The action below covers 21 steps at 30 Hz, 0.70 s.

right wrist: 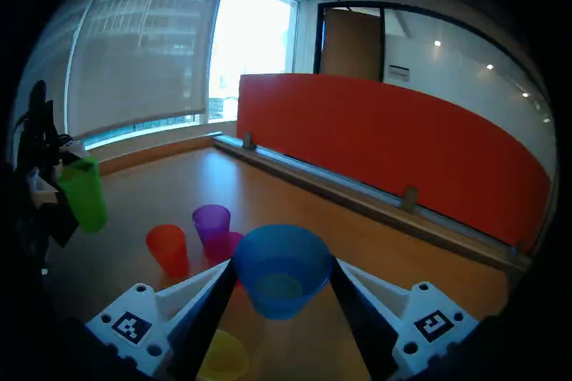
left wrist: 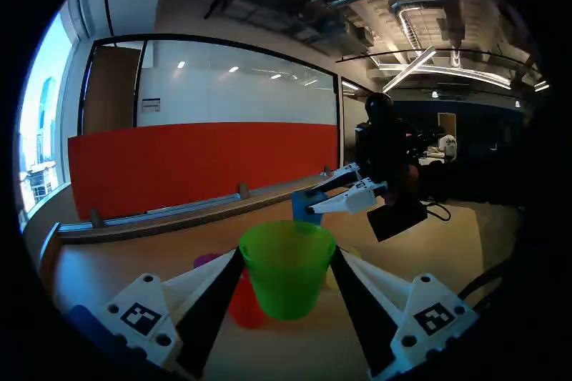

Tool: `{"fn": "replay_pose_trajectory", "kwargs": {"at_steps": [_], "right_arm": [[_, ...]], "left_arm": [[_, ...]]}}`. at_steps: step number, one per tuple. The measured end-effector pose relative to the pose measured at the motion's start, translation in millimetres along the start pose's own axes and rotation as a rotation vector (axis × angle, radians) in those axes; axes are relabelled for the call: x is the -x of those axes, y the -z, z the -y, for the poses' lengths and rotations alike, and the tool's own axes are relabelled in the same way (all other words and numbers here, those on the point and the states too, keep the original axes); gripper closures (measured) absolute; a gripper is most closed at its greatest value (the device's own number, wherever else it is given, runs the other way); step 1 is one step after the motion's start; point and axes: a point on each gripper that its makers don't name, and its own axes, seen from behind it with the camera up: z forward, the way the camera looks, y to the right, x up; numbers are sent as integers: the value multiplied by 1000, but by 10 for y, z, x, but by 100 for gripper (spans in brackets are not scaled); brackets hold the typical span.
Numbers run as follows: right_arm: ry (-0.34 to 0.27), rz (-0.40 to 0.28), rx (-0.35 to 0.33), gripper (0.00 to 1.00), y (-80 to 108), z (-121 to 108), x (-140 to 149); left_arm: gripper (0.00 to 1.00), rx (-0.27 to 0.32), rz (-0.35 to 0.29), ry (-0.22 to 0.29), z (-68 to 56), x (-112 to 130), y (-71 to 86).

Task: Pour water

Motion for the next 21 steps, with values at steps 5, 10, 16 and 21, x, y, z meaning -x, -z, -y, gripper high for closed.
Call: {"fn": "replay_pose_trajectory", "kwargs": {"at_steps": [5,10,16,21], "right_arm": [[-4,-38,-2,8,34,63,-84],[-23,-89,-2,8,72,95,-203],[-46,-147,-2,8,129,123,-305],[-43,-177,-1,8,168,161,-374]], "left_arm": [[13,1,0,-2,-19,-11,-9],[13,3,1,-2,-30,-19,-18],[13,4,0,0,-37,-15,-32],[13,2,-1,1,-37,-12,-38]]}}
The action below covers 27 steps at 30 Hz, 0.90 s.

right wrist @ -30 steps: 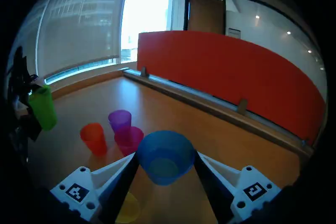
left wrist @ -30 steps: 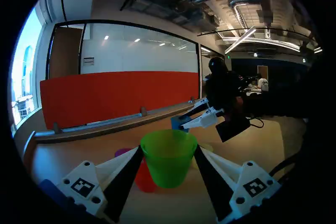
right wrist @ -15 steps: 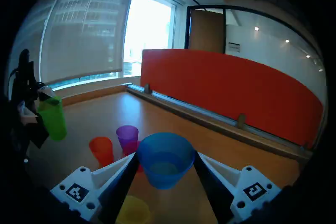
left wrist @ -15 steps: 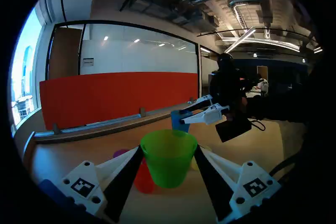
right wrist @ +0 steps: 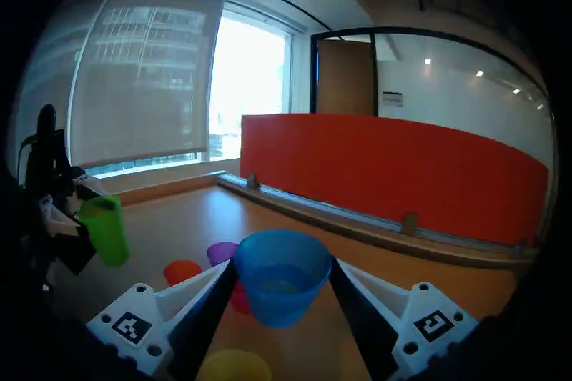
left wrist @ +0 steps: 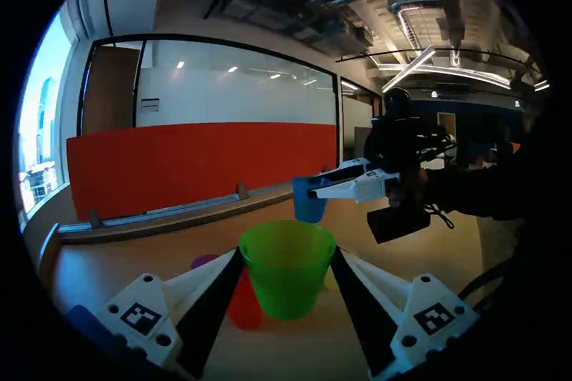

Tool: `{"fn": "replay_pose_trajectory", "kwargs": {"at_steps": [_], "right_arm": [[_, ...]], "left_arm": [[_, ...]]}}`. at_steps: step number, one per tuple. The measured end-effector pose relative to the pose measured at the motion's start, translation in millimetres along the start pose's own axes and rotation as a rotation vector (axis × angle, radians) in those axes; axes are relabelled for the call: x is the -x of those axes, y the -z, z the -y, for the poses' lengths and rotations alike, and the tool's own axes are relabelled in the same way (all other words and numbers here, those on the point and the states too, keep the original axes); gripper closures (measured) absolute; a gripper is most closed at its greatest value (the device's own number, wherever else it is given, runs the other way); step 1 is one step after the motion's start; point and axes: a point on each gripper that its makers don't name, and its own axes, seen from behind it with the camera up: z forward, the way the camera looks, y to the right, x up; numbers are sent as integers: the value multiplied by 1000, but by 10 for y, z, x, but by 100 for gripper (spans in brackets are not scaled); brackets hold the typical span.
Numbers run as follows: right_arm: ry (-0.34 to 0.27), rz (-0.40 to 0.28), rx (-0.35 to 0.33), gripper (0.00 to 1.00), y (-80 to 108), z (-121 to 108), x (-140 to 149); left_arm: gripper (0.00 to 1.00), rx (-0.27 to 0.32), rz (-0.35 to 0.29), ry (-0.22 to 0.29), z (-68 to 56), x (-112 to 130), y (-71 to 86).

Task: Pour water

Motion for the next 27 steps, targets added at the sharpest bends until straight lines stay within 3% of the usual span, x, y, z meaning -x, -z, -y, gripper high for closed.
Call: {"fn": "replay_pose_trajectory", "kwargs": {"at_steps": [27], "right_arm": [[17,-135,-23,8,99,207,-383]], "left_arm": [[13,3,-11,3,-28,-54,-15]]}}
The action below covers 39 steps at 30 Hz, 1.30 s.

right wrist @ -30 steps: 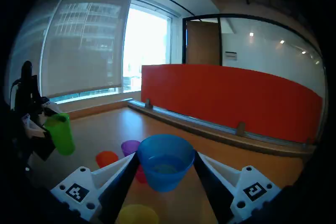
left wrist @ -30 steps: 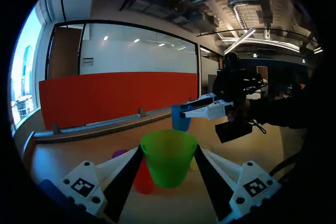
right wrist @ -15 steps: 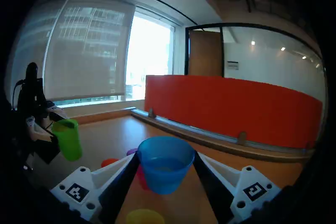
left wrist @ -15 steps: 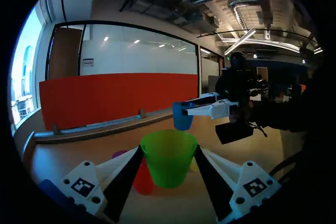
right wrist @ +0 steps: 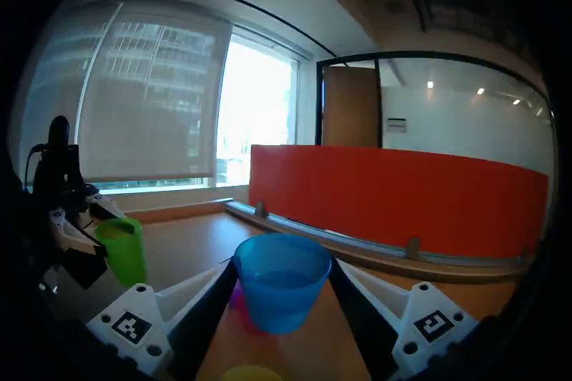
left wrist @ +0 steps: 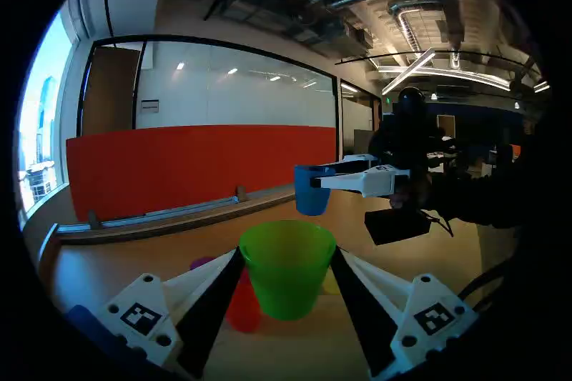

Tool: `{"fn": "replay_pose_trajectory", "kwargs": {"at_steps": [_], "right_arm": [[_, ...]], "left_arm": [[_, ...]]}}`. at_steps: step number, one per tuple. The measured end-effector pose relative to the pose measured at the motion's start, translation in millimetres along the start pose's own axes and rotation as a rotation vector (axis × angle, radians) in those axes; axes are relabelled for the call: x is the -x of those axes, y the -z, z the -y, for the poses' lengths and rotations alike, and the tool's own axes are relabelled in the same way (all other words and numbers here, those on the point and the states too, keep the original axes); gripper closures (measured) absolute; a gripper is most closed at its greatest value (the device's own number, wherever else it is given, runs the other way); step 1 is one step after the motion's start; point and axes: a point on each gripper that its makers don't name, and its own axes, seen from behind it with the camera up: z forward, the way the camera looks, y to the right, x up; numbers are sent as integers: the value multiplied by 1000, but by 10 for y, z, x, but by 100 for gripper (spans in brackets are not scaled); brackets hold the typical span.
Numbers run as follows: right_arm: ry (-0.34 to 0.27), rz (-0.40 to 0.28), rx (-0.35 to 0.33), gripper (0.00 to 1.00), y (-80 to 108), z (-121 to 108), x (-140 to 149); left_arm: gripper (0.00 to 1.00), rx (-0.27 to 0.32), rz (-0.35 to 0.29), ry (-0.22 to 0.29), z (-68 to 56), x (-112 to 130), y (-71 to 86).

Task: Pour water

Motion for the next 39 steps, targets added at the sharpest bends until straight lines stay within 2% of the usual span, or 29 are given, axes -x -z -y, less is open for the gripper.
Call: {"fn": "replay_pose_trajectory", "kwargs": {"at_steps": [14,24,39], "right_arm": [[11,-44,-19,8,14,87,-114],[20,-47,-40,7,64,183,-162],[103,-40,-92,8,127,430,-263]], "left_arm": [[13,2,-5,-1,-29,-36,-10],[13,-1,-6,1,-22,-31,3],[13,7,-4,0,-66,-26,-3]]}}
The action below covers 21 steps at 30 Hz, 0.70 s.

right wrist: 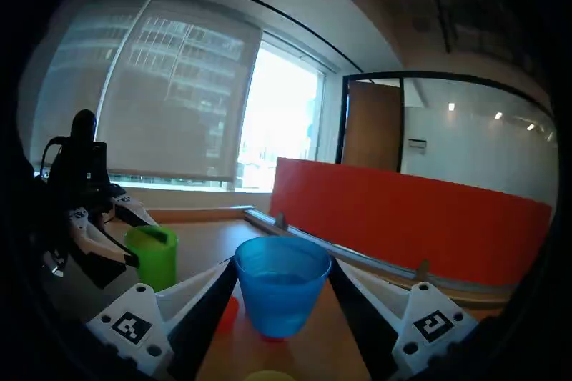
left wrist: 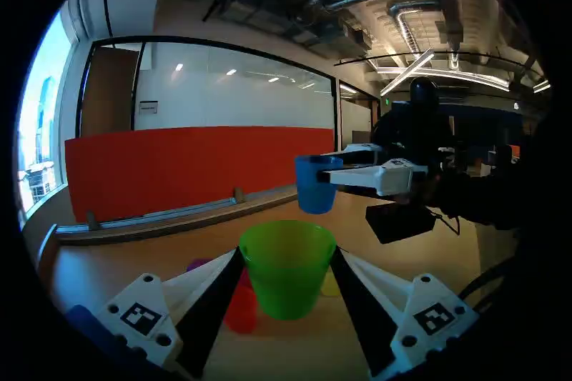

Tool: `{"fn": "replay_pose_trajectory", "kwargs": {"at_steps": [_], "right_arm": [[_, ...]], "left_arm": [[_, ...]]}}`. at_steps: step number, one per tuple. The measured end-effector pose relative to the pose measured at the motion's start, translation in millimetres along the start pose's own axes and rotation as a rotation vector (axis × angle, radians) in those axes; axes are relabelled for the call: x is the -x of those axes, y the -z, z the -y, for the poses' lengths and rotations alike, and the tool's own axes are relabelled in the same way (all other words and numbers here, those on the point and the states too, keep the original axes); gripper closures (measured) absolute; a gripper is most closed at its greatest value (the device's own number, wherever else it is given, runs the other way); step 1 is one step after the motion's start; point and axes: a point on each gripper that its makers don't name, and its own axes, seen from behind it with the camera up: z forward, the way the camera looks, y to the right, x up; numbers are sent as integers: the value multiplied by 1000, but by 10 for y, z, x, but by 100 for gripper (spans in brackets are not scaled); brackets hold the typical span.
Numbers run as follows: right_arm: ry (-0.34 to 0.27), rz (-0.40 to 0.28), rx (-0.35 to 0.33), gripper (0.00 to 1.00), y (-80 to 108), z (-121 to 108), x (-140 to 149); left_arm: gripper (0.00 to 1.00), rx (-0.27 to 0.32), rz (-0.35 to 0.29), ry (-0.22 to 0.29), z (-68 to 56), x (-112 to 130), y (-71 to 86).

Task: Pour water

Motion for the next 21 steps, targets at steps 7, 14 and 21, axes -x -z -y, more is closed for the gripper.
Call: {"fn": "replay_pose_trajectory", "kwargs": {"at_steps": [7,14,21], "right_arm": [[41,6,-25,7,12,59,-57],[91,20,-54,7,-9,121,-92],[154,35,-96,7,-53,198,-137]], "left_arm": [[13,3,2,0,-10,5,-6],[13,8,1,5,-14,7,3],[13,13,1,5,-16,13,-8]]}}
